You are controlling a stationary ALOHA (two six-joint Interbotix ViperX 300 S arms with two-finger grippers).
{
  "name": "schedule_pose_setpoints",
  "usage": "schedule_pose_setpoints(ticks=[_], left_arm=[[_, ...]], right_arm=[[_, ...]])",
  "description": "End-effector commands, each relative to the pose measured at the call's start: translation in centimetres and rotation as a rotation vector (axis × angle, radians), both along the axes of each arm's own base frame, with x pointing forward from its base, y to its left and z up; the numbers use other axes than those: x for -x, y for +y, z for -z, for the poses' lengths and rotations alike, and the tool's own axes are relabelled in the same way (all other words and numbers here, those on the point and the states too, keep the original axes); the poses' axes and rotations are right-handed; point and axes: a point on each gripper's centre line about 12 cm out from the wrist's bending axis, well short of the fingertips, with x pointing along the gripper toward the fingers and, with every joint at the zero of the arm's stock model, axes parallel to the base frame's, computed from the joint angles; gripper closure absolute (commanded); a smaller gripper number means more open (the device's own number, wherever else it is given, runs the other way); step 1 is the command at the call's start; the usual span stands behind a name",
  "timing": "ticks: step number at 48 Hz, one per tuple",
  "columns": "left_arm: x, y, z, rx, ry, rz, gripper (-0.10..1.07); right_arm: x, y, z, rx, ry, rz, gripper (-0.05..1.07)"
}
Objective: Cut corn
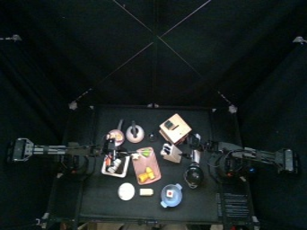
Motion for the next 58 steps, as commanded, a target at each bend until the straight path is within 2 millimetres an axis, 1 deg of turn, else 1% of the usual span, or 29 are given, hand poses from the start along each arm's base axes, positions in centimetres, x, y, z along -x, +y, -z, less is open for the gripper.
schedule_pose_setpoints(ticks=[1,6,12,15,18,22,29,35,40,43,49,54,58], left_arm=[[-0.2,-0.1,-0.5,0.002,-0.018,0.004,0.55],[-0.1,-0.1,-0.2,0.003,-0.012,0.005,0.55],[0.2,-0.8,0.6,0.001,0.014,0.032,0.54],[0.4,-1.2,1.0,0.001,0.030,0.048,0.54],[0.4,-1.6,1.2,-0.001,0.039,0.063,0.54],[0.5,-2.5,1.3,-0.012,0.047,0.100,0.54],[0.3,-2.9,0.9,0.004,0.036,0.110,0.54],[0.2,-2.8,0.8,0.062,0.033,0.087,0.55],[0.3,-3.1,1.6,0.119,0.065,0.073,0.55],[0.2,-3.6,2.7,0.155,0.107,0.074,0.55],[-0.6,-4.8,4.1,0.178,0.166,0.104,0.55],[-1.4,-5.3,4.5,0.185,0.192,0.114,0.56],[-2.1,-5.3,4.5,0.195,0.203,0.104,0.57]], right_arm=[[-0.4,0.3,-0.5,0.031,-0.101,-0.001,0.09],[-0.7,1.2,0.0,0.053,-0.168,-0.027,0.09],[-1.3,2.8,-0.3,0.097,-0.244,-0.095,0.09],[-1.8,3.9,-0.9,0.117,-0.298,-0.136,0.09],[-2.2,4.5,-1.7,0.127,-0.347,-0.155,0.09],[-3.0,5.4,-1.9,0.122,-0.389,-0.181,0.09],[-4.5,7.0,-0.1,0.100,-0.338,-0.233,0.09],[-6.8,8.5,1.8,0.073,-0.263,-0.270,0.09],[-8.7,8.6,2.5,0.042,-0.233,-0.247,0.09],[-9.7,8.6,3.0,0.022,-0.215,-0.229,0.09],[-10.5,8.5,4.0,-0.015,-0.184,-0.200,0.09],[-11.0,8.6,4.6,-0.050,-0.166,-0.179,0.09],[-11.3,8.6,4.9,-0.071,-0.157,-0.163,0.09]])
